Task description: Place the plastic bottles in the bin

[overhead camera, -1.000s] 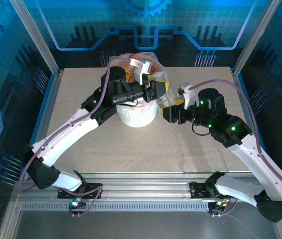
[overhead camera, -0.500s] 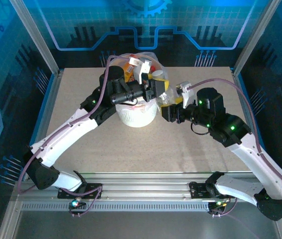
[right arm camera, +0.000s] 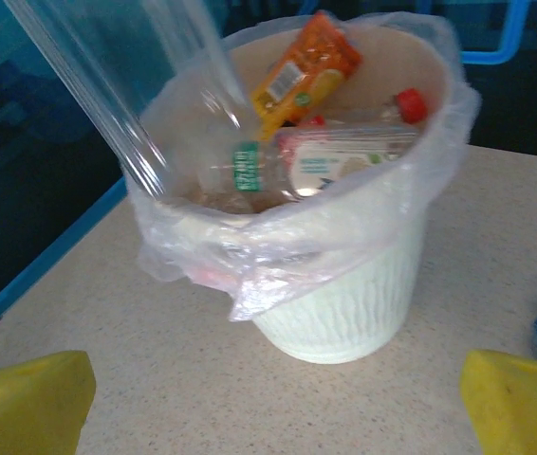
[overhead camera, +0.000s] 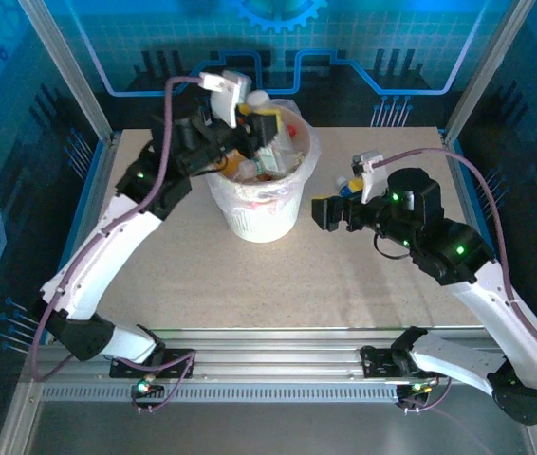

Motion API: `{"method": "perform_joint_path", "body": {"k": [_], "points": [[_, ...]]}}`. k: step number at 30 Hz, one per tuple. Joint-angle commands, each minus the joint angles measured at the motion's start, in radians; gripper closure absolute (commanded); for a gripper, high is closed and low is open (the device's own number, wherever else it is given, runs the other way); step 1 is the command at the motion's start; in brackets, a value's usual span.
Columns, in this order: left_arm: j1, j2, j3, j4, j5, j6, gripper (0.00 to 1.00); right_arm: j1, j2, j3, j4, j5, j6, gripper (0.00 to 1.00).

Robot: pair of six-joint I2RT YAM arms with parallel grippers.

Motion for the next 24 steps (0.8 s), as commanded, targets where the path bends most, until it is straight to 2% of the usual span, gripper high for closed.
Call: {"method": "perform_joint_path", "body": {"k": [1,5,10,15,24], "points": [[0.051,0.038,0.105,-0.128,-0.079,0.092,1.00,0.011,-0.017,0.045,-0.077,0.158,0.057,0.00],[0.107,0.114,0.238,-0.267,-0.096,0.138,1.00,0.000,0.019,0.085,-0.168,0.240,0.093,0.00],[0.164,0.224,0.373,-0.421,-0.103,0.161,1.00,-0.064,0.102,0.140,-0.274,0.248,0.125,0.00],[0.208,0.311,0.451,-0.501,-0.109,0.180,1.00,-0.168,0.172,0.139,-0.304,0.137,0.137,0.00],[0.251,0.443,0.589,-0.687,-0.086,0.190,1.00,-0.386,0.207,0.067,-0.310,-0.001,0.122,0.00]]}}
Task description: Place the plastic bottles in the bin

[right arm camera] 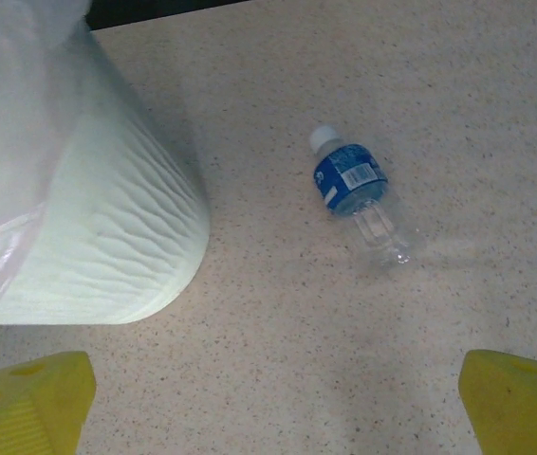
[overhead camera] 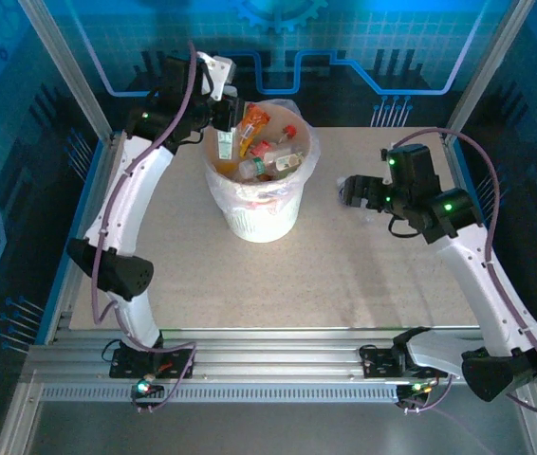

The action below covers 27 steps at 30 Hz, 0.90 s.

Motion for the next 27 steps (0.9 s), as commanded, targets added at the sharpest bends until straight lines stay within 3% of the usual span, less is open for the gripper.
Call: {"method": "perform_joint_path", "body": {"k": [1,5,9,12,14,19,21,27], "points": [[0.016,0.035,0.079,-0.107,0.008,0.020,1.00,-0.074,0.017,-0.023,-0.033,-0.087,-0.015,0.00],[0.022,0.086,0.122,-0.164,0.015,0.019,1.00,-0.135,0.063,-0.037,-0.035,-0.122,-0.059,0.00],[0.029,0.119,0.133,-0.182,0.020,0.018,0.90,-0.170,0.128,-0.052,-0.012,-0.165,-0.107,0.01],[0.032,0.139,0.134,-0.176,0.033,0.014,0.75,-0.189,0.194,-0.049,0.019,-0.206,-0.145,0.05],[0.032,0.152,0.135,-0.168,0.040,0.015,0.53,-0.198,0.245,-0.033,0.030,-0.209,-0.159,0.06],[0.032,0.160,0.135,-0.129,0.058,0.001,0.26,-0.218,0.368,0.023,0.047,-0.208,-0.201,0.07],[0.032,0.156,0.137,-0.108,0.059,-0.012,0.17,-0.222,0.417,0.049,0.048,-0.199,-0.221,0.08],[0.032,0.118,0.136,-0.062,0.055,-0.034,0.04,-0.224,0.554,0.126,0.046,-0.196,-0.292,0.12]]}}
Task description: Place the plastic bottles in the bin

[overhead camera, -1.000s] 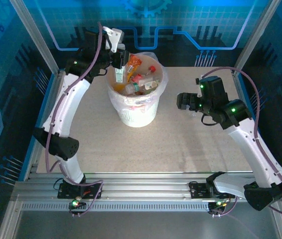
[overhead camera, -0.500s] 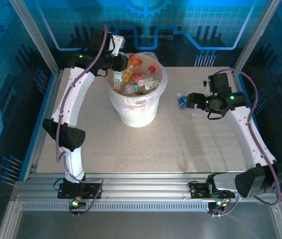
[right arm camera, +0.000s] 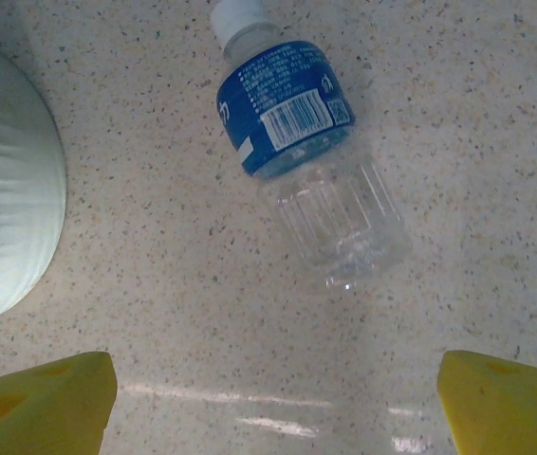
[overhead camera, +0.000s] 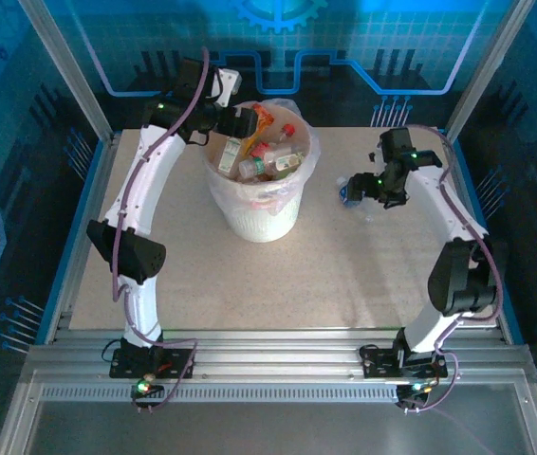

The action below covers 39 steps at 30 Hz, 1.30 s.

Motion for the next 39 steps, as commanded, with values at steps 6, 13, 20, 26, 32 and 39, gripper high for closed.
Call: {"method": "perform_joint_path", "body": {"k": [6,13,20,26,32,39], "points": [[0.010,-0.144,-0.038,0.090,0.012,-0.021,0.01,-0.013,0.137,0.104,-0.009,0.009,-0.134,0.13],[0.011,-0.397,-0.319,0.270,-0.013,-0.042,0.01,-0.012,0.238,0.168,-0.033,-0.031,-0.195,0.13],[0.011,-0.704,-0.716,0.505,-0.019,-0.113,0.01,-0.011,0.354,0.263,-0.076,0.010,-0.222,0.00],[0.011,-0.904,-0.945,0.582,-0.024,-0.190,0.01,-0.009,0.432,0.334,-0.102,0.022,-0.240,0.00],[0.011,-1.060,-1.118,0.598,-0.075,-0.257,0.01,-0.006,0.498,0.376,-0.124,0.025,-0.258,0.00],[0.011,-1.176,-1.248,0.581,-0.134,-0.324,0.01,-0.003,0.560,0.419,-0.136,0.010,-0.264,0.00]]}}
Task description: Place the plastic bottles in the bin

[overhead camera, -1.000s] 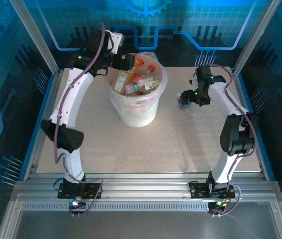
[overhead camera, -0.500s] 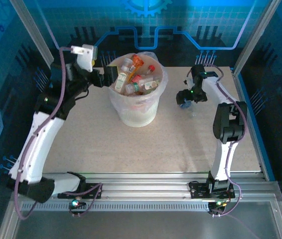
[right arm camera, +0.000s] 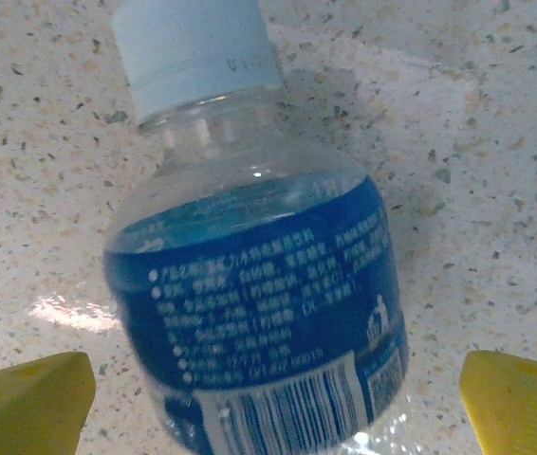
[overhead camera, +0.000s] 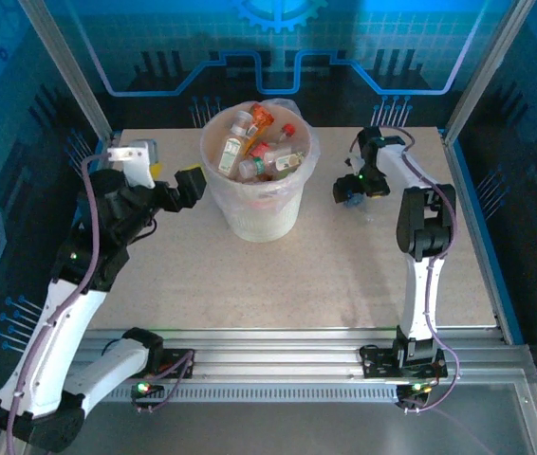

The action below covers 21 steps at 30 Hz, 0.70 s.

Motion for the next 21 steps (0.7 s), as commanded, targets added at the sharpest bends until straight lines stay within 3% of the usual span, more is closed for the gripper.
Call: {"method": "perform_joint_path", "body": {"k": [1,9,21], "points": [[0.009,-0.041,-0.043,0.018,-0.055,-0.056,0.01,-0.003,0.034,0.043,-0.038,-0.011,-0.021,0.01],[0.009,-0.069,-0.079,0.006,-0.054,-0.093,0.01,0.002,0.080,0.066,-0.040,-0.027,-0.010,0.08],[0.009,-0.074,-0.087,0.004,-0.046,-0.101,0.01,0.004,-0.021,-0.004,0.006,-0.064,0.061,0.46]]}}
